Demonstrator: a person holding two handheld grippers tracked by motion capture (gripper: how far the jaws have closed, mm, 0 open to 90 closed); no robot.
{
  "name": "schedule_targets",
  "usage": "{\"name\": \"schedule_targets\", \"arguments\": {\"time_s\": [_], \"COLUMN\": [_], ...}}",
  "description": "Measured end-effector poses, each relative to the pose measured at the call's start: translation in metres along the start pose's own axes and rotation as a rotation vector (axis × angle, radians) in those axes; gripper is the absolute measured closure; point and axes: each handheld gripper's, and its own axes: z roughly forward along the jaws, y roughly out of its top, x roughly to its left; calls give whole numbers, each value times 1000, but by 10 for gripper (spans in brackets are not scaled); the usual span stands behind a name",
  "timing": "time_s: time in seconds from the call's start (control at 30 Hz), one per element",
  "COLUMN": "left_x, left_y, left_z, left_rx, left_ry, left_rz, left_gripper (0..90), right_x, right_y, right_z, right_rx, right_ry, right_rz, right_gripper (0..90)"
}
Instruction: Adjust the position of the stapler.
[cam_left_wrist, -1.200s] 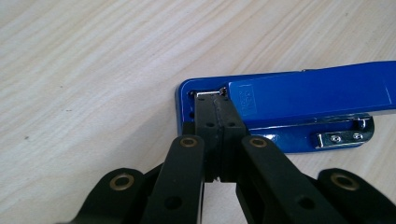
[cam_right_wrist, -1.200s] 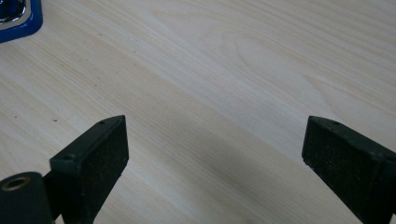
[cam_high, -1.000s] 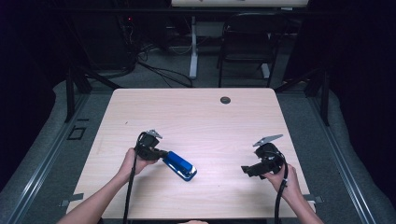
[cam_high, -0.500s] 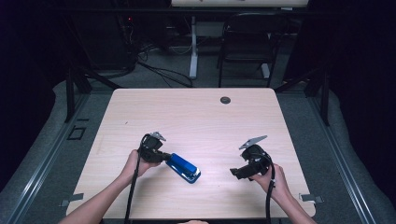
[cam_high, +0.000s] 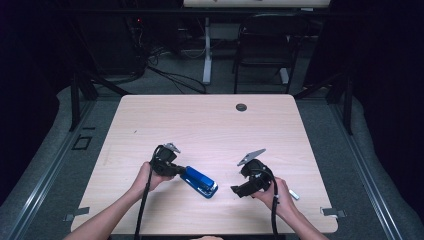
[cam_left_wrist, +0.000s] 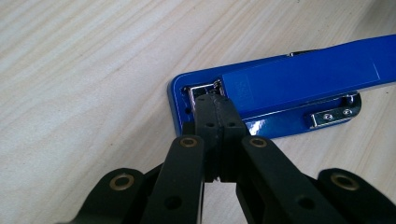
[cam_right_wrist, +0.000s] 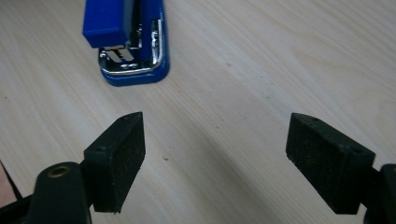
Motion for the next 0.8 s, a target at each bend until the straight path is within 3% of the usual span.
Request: {"name": "schedule_targets", "arguments": {"time_s": [0.4, 0.8], "left_x": [-1, -5], "left_y": [0, 1], "left_z": [1, 3], "left_rx": [-3, -2], "left_ry": [-2, -11], "left_rz": [-5, -8], "left_gripper": [900, 900], "right_x": [24, 39], "right_y": [15, 23], "right_z": [21, 34], "right_rx": [44, 49], "right_ry": [78, 113], "right_rz": [-66, -108], "right_gripper": [203, 223]}}
